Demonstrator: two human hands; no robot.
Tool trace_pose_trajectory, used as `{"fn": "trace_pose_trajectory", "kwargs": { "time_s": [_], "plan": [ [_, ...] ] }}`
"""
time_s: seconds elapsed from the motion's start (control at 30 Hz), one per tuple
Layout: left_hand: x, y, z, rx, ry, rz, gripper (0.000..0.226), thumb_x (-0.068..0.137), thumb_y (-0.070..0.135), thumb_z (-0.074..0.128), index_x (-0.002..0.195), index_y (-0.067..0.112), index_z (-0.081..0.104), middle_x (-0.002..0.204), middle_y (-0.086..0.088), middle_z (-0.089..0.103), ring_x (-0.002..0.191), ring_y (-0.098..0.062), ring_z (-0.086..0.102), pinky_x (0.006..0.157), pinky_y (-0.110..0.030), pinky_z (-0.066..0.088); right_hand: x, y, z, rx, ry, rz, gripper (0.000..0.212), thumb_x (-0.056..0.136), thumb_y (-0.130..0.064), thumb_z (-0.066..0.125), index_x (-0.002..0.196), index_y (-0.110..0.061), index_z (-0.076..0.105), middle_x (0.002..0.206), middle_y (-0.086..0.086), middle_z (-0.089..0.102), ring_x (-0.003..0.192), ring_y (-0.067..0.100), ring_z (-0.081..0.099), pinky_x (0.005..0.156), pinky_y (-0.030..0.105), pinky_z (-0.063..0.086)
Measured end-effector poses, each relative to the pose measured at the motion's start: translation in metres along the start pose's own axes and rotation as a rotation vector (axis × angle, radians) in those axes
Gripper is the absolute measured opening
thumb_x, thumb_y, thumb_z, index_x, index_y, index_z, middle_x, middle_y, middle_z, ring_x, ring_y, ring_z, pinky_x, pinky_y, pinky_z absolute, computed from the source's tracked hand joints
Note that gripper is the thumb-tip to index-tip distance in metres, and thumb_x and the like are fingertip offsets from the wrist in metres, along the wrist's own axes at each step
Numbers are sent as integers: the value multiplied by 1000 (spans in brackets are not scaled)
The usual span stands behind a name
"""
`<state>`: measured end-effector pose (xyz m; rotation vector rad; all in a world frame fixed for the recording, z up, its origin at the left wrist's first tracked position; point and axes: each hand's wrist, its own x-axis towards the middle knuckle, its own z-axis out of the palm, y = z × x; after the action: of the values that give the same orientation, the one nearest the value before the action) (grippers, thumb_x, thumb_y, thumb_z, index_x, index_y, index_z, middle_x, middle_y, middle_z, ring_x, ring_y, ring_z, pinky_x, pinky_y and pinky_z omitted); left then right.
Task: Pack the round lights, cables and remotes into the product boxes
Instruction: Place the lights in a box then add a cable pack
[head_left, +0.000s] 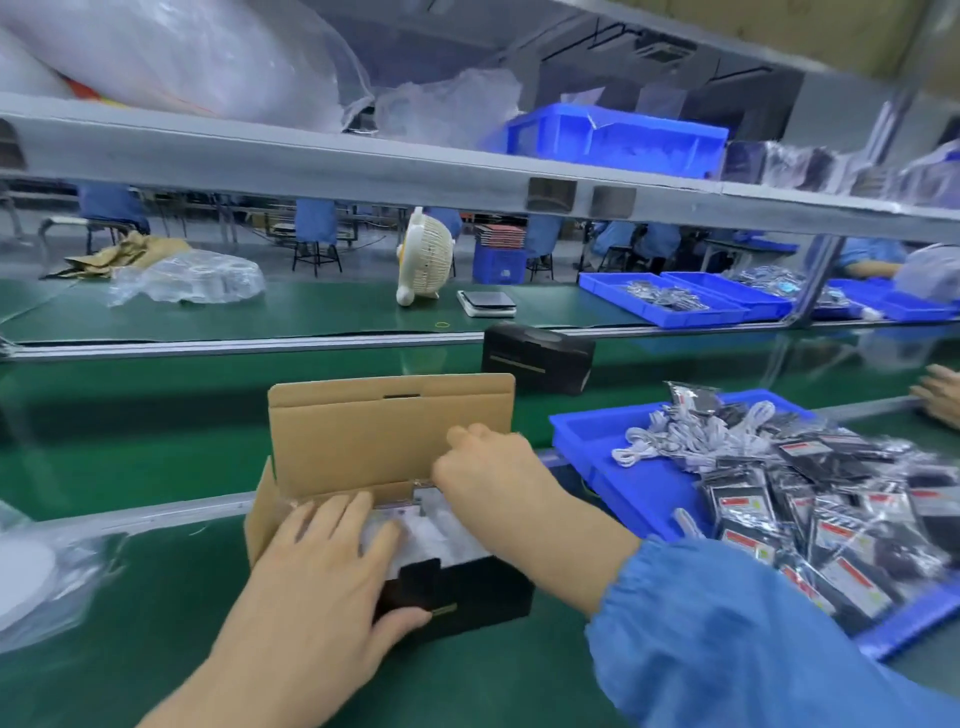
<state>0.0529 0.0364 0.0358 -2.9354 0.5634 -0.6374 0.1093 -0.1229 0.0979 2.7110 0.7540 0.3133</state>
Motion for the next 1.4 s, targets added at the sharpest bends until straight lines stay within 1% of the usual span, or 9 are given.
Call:
{"fn": "trace_pose_trajectory", "kwargs": {
  "time_s": [0.17, 0.3, 0.43, 0.5, 0.67, 0.83, 1.07, 1.23, 1.4],
  "plan": [
    [0, -4, 3, 13, -64, 9, 84, 91, 72, 13, 89, 14, 75, 93, -11, 75, 81, -30, 73, 77, -44, 56, -4, 4, -1, 137, -32, -131, 25, 89, 2, 50, 107, -5, 65, 102, 15, 60, 99, 35, 61, 67, 35, 38],
    [-16, 3, -12, -25, -44, -77, 79, 98, 58, 3, 117, 6, 60, 115, -33, 64, 100, -53, 65, 79, -66, 52, -40, 98, -3, 395, 457, 163, 21, 95, -22, 53, 109, -19, 68, 97, 2, 68, 93, 31, 62, 77, 41, 51],
    [-12, 19, -33, -105, -224, -143, 72, 98, 60, 6, 130, 15, 51, 120, -36, 60, 101, -59, 61, 70, -65, 55, -93, 159, 55, -37, -375, 537, 37, 94, -38, 49, 131, -31, 54, 127, 4, 59, 117, 26, 57, 94, 37, 44],
    [-3, 28, -31, -1, -281, -227, 60, 96, 65, 25, 146, 36, 38, 147, -22, 42, 128, -48, 46, 94, -60, 47, -102, 155, 82, -108, -519, 457, 40, 94, -40, 45, 133, -36, 53, 131, 1, 58, 122, 23, 55, 100, 37, 38],
    [-2, 33, -28, 9, -280, -276, 51, 94, 64, 36, 142, 47, 30, 146, 12, 32, 140, -26, 23, 106, -45, 32, -97, 158, 77, 28, -186, 526, 41, 95, -22, 49, 132, -37, 53, 123, -6, 64, 116, 19, 58, 94, 32, 46],
    [3, 32, -25, -211, -204, -308, 37, 94, 57, 47, 129, 43, 49, 137, 21, 37, 131, -15, 26, 104, -38, 31, -68, 83, -4, 957, 492, 293, 18, 84, -24, 71, 100, -32, 66, 78, -22, 71, 74, -1, 66, 68, 9, 48],
    [-3, 35, -21, -47, -172, -65, 47, 94, 33, 52, 140, 24, 51, 139, -5, 56, 129, -32, 47, 109, -46, 35, 29, -60, -35, 535, 109, 20, 20, 87, -26, 58, 96, -11, 68, 87, 9, 59, 88, 33, 58, 73, 33, 49],
    [-50, 22, -23, -405, 217, 252, 28, 78, 18, 68, 104, 18, 77, 111, 3, 73, 104, -12, 69, 87, -29, 55, 36, -78, -20, 307, 52, -85, 22, 97, -19, 50, 101, -3, 63, 92, 11, 37, 78, 34, 50, 63, 36, 33],
    [-69, -26, -31, -921, 666, -129, 17, 95, 25, 57, 90, 27, 73, 102, 7, 70, 101, -4, 63, 86, -22, 50, 27, -60, -11, 660, 71, -334, 23, 89, -33, 66, 95, -10, 66, 101, 7, 60, 91, 24, 57, 84, 37, 48]
  ]
}}
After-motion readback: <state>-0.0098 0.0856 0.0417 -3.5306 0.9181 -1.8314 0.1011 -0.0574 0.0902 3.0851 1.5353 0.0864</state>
